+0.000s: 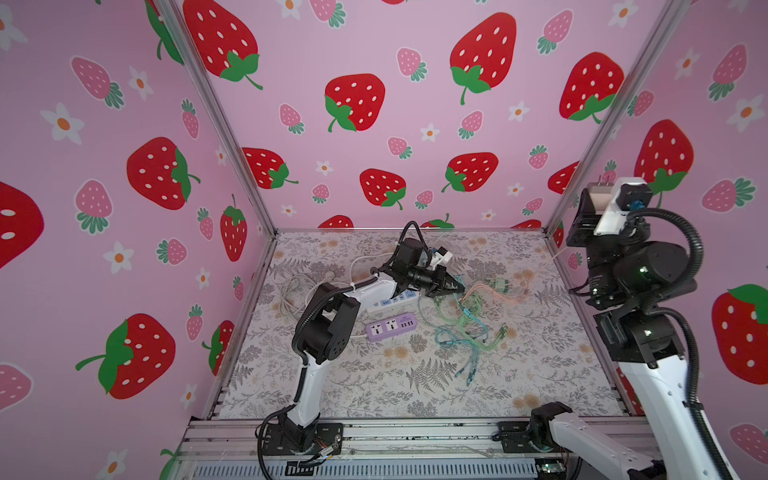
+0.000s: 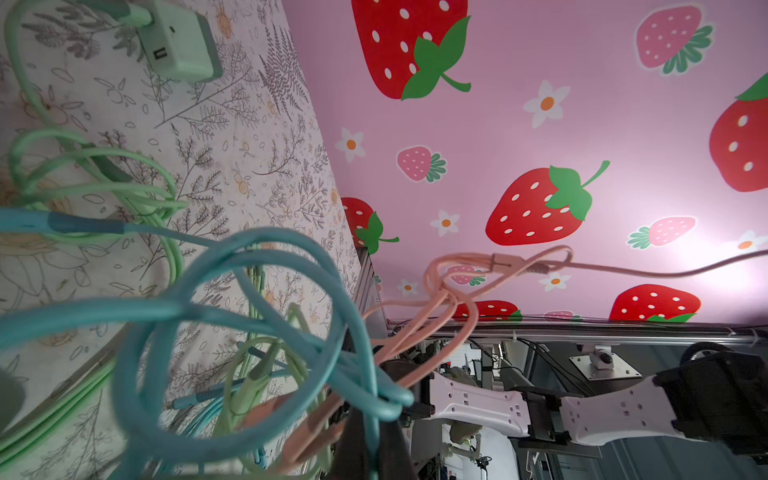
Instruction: Insert the plug
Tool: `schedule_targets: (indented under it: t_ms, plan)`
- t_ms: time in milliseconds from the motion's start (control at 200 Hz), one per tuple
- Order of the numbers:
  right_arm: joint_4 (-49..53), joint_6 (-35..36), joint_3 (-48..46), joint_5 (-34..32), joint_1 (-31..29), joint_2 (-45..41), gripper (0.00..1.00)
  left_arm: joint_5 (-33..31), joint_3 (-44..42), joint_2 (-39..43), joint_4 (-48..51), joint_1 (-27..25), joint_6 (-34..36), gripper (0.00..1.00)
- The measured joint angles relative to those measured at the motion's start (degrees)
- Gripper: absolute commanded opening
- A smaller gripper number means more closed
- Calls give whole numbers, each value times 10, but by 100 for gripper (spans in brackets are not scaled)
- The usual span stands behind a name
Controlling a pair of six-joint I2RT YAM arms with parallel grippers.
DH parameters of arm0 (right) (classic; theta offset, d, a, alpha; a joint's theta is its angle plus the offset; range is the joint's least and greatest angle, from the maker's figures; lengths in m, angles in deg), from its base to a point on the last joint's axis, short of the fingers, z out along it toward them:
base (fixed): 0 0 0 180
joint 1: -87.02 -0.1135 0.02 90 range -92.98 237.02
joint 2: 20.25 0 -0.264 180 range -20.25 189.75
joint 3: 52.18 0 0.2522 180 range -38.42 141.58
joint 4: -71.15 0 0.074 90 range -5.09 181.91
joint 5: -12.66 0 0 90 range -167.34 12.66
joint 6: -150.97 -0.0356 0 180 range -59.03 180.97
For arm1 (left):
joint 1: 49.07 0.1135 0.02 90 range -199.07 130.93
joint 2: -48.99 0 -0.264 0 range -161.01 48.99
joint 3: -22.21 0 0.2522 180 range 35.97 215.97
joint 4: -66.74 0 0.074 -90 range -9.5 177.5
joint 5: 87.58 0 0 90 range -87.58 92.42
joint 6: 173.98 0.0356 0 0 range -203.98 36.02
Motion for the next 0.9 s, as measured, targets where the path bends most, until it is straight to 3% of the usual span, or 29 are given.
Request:
schedule_targets:
  t_ms: [315,455,780,870,900]
  plan:
    - [74,-7,28,82,0,-11,30,-73,203,-87,118,-4,31,0]
    - [120,-7,34,104,0,-8,29,-104,255,-111,142,-4,40,0]
    - [160,-39,-2,154,0,-63,30,-171,219,-125,153,-22,40,0]
    - [162,-52,-26,173,0,-68,30,-183,186,-126,137,-42,26,5]
    - [163,-57,-34,179,0,-68,30,-184,177,-127,132,-49,22,12]
